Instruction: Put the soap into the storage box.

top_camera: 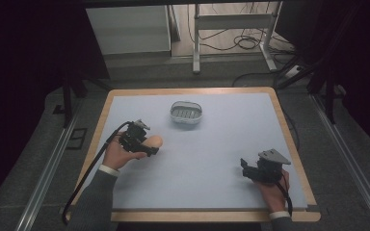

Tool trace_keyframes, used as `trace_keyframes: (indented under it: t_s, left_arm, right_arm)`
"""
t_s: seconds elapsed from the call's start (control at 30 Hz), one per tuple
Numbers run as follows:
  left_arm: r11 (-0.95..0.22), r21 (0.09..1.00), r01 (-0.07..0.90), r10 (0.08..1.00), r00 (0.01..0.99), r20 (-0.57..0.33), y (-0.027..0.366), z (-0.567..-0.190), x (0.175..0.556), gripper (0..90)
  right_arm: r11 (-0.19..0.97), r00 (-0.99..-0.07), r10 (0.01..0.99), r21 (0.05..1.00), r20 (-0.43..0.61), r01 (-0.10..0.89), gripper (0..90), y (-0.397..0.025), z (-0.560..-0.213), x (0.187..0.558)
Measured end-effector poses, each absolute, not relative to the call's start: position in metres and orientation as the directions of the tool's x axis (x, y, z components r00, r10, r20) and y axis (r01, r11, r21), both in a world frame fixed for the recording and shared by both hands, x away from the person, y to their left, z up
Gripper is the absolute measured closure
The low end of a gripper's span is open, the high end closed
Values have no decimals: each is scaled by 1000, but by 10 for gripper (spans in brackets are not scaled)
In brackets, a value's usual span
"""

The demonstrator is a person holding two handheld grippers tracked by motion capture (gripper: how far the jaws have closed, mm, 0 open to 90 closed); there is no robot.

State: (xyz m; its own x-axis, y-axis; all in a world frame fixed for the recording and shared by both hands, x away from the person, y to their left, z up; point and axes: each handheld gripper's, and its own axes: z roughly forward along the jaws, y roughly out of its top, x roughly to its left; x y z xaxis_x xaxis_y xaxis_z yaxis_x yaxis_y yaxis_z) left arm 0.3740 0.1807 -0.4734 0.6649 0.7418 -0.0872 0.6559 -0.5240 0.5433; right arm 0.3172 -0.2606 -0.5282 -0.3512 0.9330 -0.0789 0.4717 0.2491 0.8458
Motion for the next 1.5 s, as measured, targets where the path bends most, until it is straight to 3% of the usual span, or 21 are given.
trace_keyframes:
  t_s: [1.5]
  left_arm:
    - [-547,567,616,721,691,-54,156,-446,407,318]
  right_arm:
    - [250,-350,933,843,-79,476,100,-260,-528,317]
